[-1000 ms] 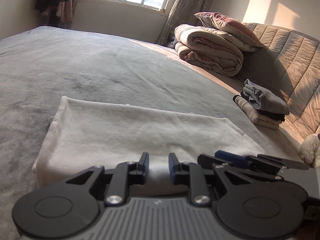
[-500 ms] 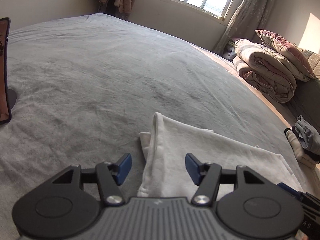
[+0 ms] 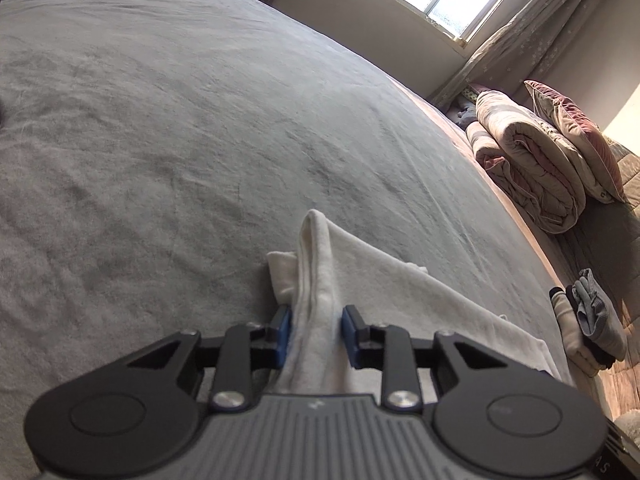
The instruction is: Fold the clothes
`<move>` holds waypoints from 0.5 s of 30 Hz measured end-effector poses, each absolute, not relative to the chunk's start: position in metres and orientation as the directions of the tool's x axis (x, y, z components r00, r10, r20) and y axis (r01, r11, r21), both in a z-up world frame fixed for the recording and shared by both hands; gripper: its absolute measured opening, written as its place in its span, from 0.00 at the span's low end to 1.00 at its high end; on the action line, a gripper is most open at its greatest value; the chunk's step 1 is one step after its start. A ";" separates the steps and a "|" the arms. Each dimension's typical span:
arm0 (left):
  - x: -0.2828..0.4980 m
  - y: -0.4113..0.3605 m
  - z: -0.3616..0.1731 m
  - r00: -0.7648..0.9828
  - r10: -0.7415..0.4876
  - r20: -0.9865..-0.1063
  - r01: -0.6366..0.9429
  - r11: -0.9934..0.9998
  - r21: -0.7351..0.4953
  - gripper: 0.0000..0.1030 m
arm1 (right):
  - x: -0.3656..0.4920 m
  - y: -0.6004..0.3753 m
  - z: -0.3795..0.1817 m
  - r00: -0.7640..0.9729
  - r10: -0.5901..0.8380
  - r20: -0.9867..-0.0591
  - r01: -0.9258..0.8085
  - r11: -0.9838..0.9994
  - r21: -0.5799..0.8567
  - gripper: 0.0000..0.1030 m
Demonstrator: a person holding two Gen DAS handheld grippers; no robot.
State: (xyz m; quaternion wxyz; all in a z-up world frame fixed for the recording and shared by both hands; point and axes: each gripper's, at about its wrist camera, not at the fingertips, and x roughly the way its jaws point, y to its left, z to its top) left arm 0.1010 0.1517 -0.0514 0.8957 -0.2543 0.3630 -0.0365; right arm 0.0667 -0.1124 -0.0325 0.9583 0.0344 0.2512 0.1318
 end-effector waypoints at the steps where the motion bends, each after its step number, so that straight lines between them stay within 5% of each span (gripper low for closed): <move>1: 0.101 0.153 -0.051 0.734 -0.257 -0.629 -0.121 0.861 -0.493 0.19 | 0.070 -0.111 -0.033 0.838 0.269 -0.475 -0.237 0.963 0.127 0.37; 9: 0.100 0.153 -0.043 0.740 -0.260 -0.620 -0.131 0.848 -0.513 0.15 | 0.112 -0.101 -0.035 0.822 0.254 -0.510 -0.230 0.967 0.111 0.13; 15: 0.099 0.151 -0.031 0.749 -0.272 -0.605 -0.126 0.836 -0.534 0.14 | 0.144 -0.095 -0.051 0.758 0.241 -0.606 -0.218 0.969 0.112 0.06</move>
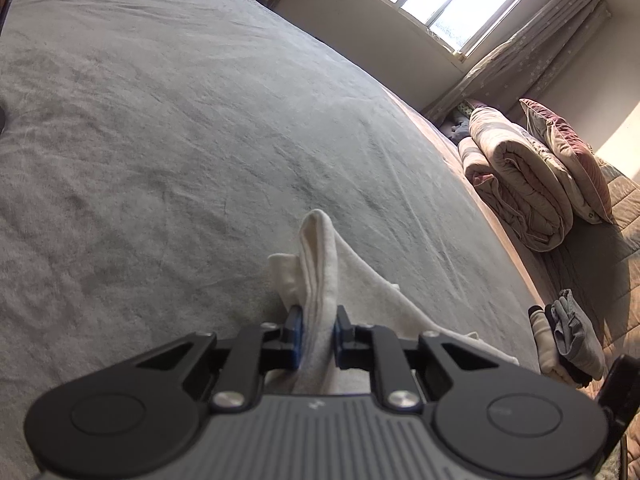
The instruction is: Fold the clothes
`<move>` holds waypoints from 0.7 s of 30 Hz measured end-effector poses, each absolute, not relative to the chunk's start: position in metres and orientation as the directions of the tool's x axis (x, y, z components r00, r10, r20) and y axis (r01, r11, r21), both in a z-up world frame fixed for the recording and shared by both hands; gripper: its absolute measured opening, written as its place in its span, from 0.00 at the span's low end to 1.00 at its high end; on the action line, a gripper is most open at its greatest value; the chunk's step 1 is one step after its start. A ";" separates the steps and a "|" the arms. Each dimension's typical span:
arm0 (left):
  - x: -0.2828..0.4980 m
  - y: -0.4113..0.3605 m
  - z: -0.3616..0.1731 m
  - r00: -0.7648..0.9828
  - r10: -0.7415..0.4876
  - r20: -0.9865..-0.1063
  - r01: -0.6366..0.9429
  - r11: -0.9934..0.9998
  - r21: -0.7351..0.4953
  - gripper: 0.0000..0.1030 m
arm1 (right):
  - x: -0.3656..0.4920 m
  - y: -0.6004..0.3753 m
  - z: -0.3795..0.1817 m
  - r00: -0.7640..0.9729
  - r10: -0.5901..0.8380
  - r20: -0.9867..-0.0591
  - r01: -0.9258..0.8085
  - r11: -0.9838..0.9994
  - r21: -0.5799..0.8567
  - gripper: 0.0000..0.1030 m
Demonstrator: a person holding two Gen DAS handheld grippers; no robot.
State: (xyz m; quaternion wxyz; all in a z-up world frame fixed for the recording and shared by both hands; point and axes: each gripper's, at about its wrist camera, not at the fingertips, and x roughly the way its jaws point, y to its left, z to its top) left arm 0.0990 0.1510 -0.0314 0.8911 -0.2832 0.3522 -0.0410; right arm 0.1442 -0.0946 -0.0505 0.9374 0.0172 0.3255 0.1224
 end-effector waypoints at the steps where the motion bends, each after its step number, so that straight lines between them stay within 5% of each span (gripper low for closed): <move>1: 0.099 0.150 -0.028 0.750 -0.276 -0.601 -0.124 0.834 -0.538 0.14 | 0.149 -0.094 -0.057 0.740 0.241 -0.628 -0.215 0.969 0.118 0.06; 21: 0.106 0.094 0.044 0.716 -0.306 -0.628 -0.103 0.843 -0.528 0.13 | 0.063 -0.122 -0.035 0.714 0.385 -0.584 -0.250 0.920 0.302 0.11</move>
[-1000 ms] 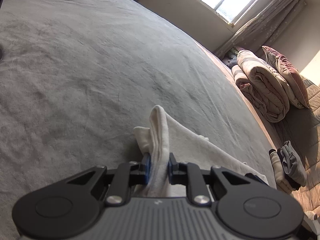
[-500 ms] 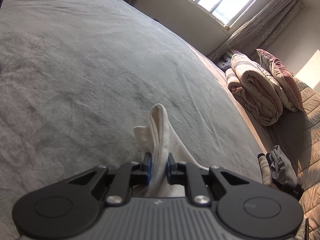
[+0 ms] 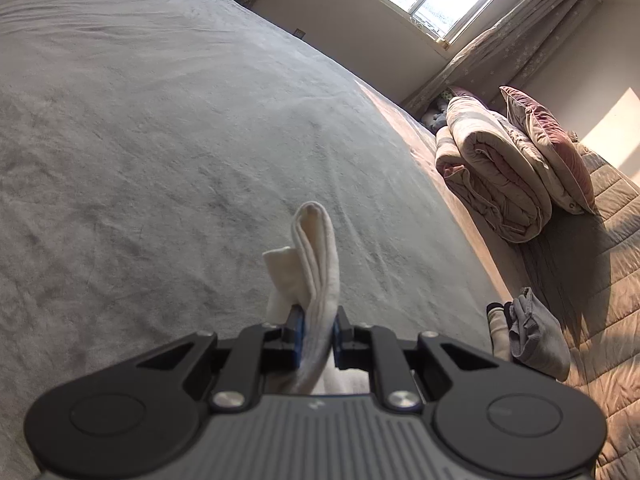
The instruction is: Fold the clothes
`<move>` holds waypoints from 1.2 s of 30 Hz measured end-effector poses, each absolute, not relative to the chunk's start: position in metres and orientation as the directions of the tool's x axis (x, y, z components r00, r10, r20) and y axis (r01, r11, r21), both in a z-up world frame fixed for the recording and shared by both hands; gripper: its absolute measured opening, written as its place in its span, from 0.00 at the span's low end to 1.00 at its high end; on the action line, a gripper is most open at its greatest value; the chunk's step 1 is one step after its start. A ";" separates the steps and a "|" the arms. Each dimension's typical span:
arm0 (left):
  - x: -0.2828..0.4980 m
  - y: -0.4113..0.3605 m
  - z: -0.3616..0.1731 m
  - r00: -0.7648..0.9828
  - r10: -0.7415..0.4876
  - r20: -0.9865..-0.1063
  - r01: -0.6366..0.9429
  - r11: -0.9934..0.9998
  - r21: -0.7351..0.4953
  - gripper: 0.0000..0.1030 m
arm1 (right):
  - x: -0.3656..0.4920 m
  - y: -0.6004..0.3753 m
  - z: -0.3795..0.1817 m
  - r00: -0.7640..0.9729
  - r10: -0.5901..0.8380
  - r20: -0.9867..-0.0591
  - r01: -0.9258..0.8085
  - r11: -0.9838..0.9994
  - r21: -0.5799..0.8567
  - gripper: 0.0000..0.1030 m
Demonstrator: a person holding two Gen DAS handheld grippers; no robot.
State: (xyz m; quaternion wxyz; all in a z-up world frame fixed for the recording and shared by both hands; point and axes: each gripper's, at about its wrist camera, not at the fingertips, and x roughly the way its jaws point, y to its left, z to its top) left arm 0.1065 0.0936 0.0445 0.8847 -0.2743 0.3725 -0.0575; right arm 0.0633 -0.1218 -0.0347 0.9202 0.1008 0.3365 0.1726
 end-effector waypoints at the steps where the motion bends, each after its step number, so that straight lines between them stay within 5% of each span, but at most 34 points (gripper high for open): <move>1: 0.107 0.091 0.047 0.714 -0.313 -0.626 -0.098 0.841 -0.533 0.13 | 0.061 -0.120 -0.037 0.710 0.385 -0.590 -0.247 0.920 0.304 0.11; 9: 0.111 0.054 0.057 0.688 -0.369 -0.624 -0.042 0.839 -0.543 0.13 | 0.076 -0.123 -0.050 0.666 0.422 -0.615 -0.235 0.901 0.364 0.12; 16: 0.117 0.017 0.064 0.668 -0.382 -0.639 -0.008 0.855 -0.519 0.13 | 0.066 -0.190 -0.035 0.684 0.512 -0.520 -0.140 0.791 0.595 0.21; 20: 0.121 -0.006 0.063 0.654 -0.372 -0.659 -0.009 0.867 -0.499 0.13 | 0.060 -0.217 -0.028 0.701 0.530 -0.478 -0.114 0.744 0.658 0.41; 28: 0.127 -0.054 0.040 0.599 -0.375 -0.707 -0.015 0.878 -0.478 0.15 | 0.062 -0.257 -0.031 0.720 0.516 -0.464 -0.019 0.683 0.730 0.42; 36: 0.136 -0.056 0.011 0.502 -0.511 -0.698 0.025 0.815 -0.579 0.27 | 0.055 -0.268 -0.028 0.738 0.447 -0.505 0.002 0.747 0.665 0.42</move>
